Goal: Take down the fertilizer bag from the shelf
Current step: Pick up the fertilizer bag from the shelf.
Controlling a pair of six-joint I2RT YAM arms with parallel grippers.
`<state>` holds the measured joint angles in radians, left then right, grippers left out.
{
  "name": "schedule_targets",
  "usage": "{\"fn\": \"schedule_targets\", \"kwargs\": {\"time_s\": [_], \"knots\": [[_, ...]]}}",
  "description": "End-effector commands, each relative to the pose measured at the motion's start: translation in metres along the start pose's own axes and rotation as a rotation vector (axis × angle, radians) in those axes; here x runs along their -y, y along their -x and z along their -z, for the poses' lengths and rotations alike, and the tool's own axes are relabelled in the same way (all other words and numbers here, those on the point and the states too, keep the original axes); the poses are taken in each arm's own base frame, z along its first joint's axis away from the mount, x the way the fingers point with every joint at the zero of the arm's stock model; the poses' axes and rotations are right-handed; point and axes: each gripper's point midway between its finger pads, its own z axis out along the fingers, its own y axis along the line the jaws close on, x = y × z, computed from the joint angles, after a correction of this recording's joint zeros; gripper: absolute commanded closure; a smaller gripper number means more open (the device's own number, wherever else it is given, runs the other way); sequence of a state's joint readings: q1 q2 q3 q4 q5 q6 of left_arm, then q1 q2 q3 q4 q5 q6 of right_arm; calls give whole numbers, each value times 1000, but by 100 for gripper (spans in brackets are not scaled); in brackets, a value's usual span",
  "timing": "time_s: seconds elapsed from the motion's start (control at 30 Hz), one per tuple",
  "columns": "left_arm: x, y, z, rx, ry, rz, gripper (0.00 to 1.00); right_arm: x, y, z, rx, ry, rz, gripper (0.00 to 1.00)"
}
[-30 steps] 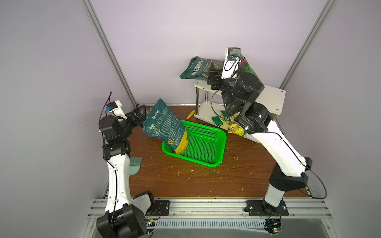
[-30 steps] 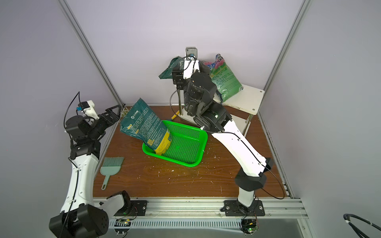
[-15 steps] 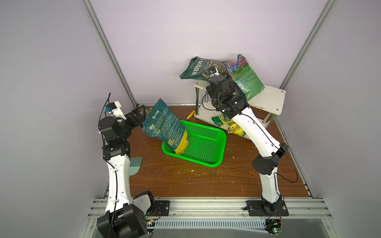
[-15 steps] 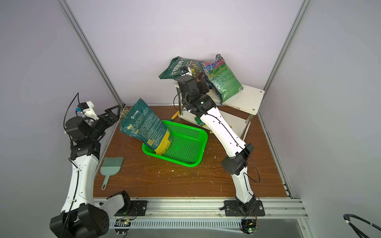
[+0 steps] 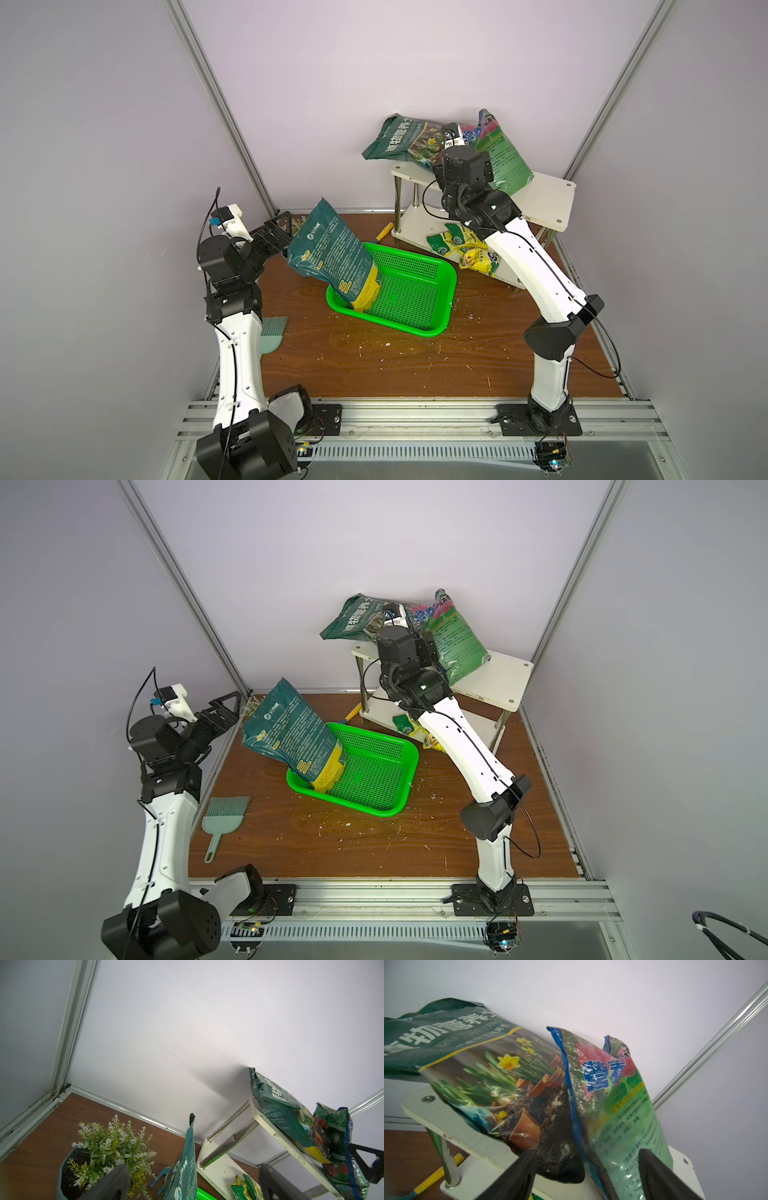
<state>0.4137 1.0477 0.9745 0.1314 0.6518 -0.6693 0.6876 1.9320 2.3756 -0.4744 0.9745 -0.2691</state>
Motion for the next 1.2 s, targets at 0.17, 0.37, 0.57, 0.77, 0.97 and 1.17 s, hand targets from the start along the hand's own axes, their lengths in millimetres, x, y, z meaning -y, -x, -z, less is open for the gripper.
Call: {"fn": "schedule_targets", "kwargs": {"time_s": [0.17, 0.37, 0.57, 0.77, 0.97, 1.17], "knots": [[3, 6, 5, 22, -18, -21, 0, 29, 0, -10, 3, -64, -26, 12], [2, 7, 5, 23, -16, -17, 0, 40, -2, -22, -14, -109, -40, 9], [0, 8, 6, 27, -14, -12, 0, 38, -10, -32, -28, -99, -29, 15], [0, 7, 5, 23, -15, -9, 0, 26, -16, -40, -40, -66, -16, 20], [-1, 7, 5, 25, -13, -7, 0, 19, -18, -45, -48, -41, -26, 71], [-3, 7, 5, 24, -14, 1, 0, 41, -5, -34, -24, -44, -101, 100]]}}
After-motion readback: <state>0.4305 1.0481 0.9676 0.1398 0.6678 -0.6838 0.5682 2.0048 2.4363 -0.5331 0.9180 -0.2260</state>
